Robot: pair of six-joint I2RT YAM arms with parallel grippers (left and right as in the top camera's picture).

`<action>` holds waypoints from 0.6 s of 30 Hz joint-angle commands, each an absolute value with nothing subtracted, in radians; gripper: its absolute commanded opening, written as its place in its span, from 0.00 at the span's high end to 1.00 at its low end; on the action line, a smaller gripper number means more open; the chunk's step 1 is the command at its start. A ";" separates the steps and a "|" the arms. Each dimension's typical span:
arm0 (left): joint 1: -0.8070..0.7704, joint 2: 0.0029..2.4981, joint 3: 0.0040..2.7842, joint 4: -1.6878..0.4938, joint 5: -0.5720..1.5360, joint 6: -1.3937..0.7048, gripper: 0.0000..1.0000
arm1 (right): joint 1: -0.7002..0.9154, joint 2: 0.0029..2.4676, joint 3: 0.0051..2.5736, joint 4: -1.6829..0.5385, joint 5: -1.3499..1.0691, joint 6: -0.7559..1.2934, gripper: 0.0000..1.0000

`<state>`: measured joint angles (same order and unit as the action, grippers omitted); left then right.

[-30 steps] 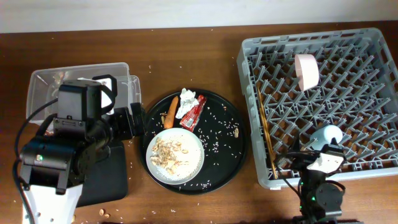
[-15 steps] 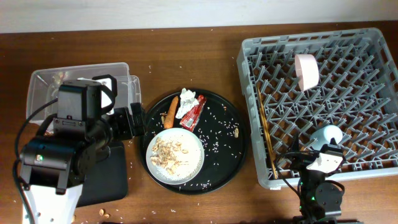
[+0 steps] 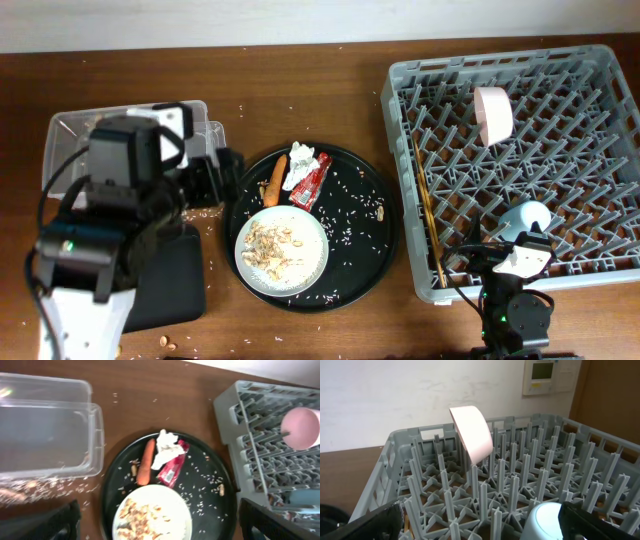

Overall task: Sort waste into correct bins and load items into the dishwasher rack
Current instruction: 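Grasp the crumpled white tissue with the left gripper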

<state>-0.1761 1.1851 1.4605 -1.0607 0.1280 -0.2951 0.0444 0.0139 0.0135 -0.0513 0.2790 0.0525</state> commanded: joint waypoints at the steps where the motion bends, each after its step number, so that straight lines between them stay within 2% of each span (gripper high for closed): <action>1: -0.239 1.358 1.448 -1.038 0.176 -0.292 0.02 | 0.039 0.006 0.006 -0.055 0.274 0.060 0.02; 2: -0.268 1.419 1.448 -1.022 0.175 -0.258 0.07 | 0.039 0.006 0.006 -0.055 0.274 0.060 0.02; 5: -0.337 1.592 1.448 -0.949 0.071 -0.207 0.11 | 0.039 0.006 0.006 -0.055 0.274 0.060 0.02; 6: -0.350 1.633 1.448 -0.919 0.044 -0.207 0.19 | 0.039 0.006 0.006 -0.055 0.274 0.060 0.02; 9: -0.390 1.781 1.448 -0.787 0.014 -0.207 0.26 | 0.039 0.006 0.006 -0.055 0.274 0.060 0.02; 18: -0.432 2.029 1.448 -0.548 -0.049 -0.204 0.38 | 0.039 0.006 0.006 -0.055 0.274 0.060 0.02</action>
<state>-0.4225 1.9678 1.4494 -0.5888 -0.0181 -0.2199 0.0444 0.0139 0.0135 -0.0513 0.2787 0.0528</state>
